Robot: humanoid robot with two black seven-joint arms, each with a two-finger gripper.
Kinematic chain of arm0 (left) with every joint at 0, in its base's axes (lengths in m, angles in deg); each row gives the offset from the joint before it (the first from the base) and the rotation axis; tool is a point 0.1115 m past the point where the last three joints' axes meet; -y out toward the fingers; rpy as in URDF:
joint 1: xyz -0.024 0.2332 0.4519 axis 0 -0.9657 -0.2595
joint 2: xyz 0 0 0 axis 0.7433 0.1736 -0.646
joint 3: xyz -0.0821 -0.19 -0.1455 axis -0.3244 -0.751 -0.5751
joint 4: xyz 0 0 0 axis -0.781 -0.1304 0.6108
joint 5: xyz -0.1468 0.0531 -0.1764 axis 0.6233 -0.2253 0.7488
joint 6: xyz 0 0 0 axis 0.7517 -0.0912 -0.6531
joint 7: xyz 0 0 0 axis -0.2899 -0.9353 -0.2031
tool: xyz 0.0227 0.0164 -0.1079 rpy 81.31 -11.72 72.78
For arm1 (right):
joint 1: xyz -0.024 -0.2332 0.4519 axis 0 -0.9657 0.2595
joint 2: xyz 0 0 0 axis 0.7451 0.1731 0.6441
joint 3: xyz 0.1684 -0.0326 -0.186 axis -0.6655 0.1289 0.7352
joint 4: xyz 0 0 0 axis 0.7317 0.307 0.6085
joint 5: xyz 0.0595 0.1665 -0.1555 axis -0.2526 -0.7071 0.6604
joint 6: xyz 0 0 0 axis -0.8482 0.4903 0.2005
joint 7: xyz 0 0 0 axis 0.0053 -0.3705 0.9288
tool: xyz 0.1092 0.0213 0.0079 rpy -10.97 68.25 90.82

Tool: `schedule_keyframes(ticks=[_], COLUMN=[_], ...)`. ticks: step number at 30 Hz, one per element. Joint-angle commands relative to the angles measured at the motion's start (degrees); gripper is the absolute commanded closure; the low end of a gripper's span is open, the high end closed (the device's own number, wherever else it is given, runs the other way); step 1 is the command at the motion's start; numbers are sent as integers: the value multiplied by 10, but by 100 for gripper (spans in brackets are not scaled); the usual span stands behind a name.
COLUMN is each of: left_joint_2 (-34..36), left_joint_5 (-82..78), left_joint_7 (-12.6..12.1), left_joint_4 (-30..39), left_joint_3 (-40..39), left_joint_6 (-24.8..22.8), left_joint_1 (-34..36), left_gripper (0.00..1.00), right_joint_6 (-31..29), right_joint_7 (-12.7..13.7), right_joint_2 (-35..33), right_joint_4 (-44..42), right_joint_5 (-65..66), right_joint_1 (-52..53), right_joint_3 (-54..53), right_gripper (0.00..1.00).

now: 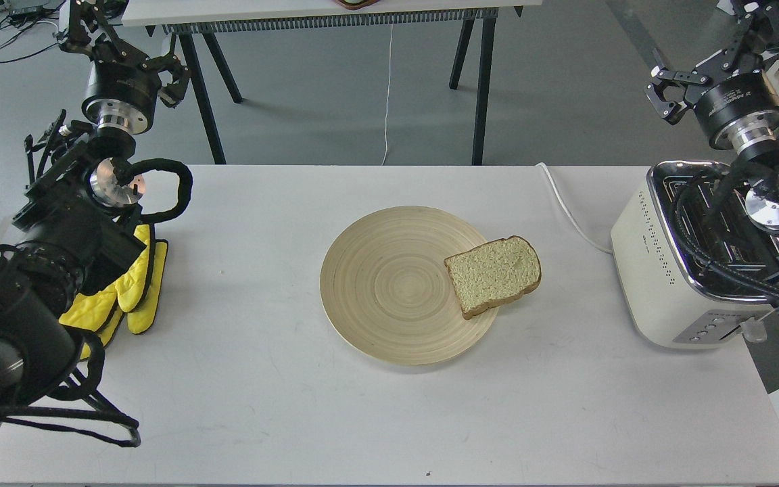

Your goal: Put bread in toaster with right arm

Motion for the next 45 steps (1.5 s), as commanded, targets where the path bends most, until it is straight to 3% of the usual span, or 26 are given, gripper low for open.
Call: schedule_keyframes(ticks=[1,8,12,14,19,23,30,34,42,45], left_joint_2=[0,1,1,0,0,0,0,0,0,0], left_joint_5=[0,0,0,0,-1,-1,-1,-1,-1,-1], left_joint_7=[1,0,0,0,0,0,0,0,0,0], left_joint_4=[0,0,0,0,0,0,0,0,0,0], left_joint_3=[1,1,1,1,1,1,1,3,5,6], left_joint_6=[0,0,0,0,0,0,0,0,0,0], left_joint_1=[0,0,0,-1,-1,0,0,-1,-1,-1], left_gripper=[0,0,0,0,0,0,0,0,0,0], right_joint_6=[6,20,25,39,146,173,184,254,299,299], right_joint_7=[0,8,6,4,1,2,8,9,52,52], right_joint_2=[1,-11,-43,-63,-106,-129,-125,-99,-95,-95], right_joint_4=[0,5,29,64,216,293,298,304,295,283], right_joint_5=[0,10,39,57,178,301,341,351,410,411], right_joint_1=[-3,47,88,92,63,32,1,-38,-44,-46], right_joint_3=[-1,25,118,156,229,281,374,402,433,462], right_gripper=[1,1,1,1,2,2,2,2,2,2])
